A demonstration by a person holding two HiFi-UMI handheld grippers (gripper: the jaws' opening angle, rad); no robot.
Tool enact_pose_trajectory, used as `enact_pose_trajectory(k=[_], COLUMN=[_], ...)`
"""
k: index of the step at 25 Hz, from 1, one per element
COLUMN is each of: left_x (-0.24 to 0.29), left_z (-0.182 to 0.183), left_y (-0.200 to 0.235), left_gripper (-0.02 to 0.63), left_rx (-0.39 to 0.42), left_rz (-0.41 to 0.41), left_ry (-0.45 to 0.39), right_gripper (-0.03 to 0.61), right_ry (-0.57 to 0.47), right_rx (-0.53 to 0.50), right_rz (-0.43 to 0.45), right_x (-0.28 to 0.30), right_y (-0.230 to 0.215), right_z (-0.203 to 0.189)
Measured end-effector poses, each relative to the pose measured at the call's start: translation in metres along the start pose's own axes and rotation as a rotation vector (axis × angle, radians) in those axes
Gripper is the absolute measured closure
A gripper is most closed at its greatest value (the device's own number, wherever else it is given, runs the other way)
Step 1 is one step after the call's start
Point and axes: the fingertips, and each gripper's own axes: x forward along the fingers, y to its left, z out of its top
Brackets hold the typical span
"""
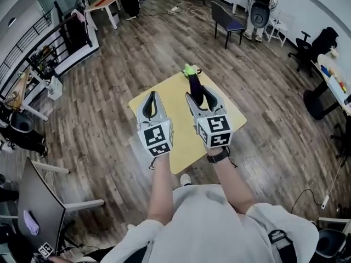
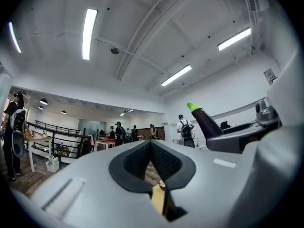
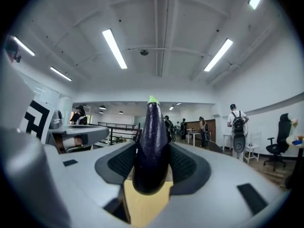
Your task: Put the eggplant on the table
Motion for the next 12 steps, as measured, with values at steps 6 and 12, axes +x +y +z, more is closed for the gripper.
enact_pose_trajectory(k=[6, 12], left_x=[0.032, 0.062], left_z=[-0.032, -0.060], left_y=[0.048, 0.067], left_gripper=[0.606, 0.606], left_rx=[-0.023, -0.051], left_rz=[0.018, 0.020], left_ry=[0.044, 0.052], right_gripper=[0.368, 0.368], right_ry=[0.080, 0.065], right_rx=[0.008, 0.039], right_rz=[-0.046, -0.028], right_x=[0.053, 0.092], right_y=[-0.002, -0.011], right_z=[-0.028, -0.045])
